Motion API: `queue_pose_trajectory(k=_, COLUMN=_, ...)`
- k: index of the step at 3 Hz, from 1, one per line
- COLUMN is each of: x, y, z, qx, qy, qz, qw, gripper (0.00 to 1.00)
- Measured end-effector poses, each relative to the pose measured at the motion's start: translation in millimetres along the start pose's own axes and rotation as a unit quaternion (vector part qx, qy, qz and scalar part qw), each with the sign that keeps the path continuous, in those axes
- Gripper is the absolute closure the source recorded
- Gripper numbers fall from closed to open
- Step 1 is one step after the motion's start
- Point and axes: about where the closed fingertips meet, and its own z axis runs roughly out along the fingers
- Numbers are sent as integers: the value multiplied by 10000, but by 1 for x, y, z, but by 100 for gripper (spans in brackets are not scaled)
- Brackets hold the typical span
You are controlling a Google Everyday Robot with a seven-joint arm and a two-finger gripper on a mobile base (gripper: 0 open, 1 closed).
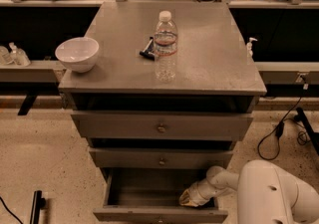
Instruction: Open bottom drawer
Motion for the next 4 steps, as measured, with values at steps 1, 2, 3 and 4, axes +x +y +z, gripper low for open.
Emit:
queue_pose_trajectory(k=1, x=-9, y=26, z=-12, qx=-474, qy=-147, qz=-194, qw=9986, gripper=100)
queue_pose_trajectory(k=2, x=-11, y=32, z=-15, qx=-566, qy=-171, qz=-234, qw=9980, gripper=100)
queue_pose_trajectory(k=3, x=-18, y=47, z=-19, qx=-801, qy=-214, qz=-335, qw=9960, gripper=100)
queue_pose_trajectory(k=4, x=-18, y=47, z=-19, qx=-801, qy=-214, qz=-335, qw=9960, gripper=100)
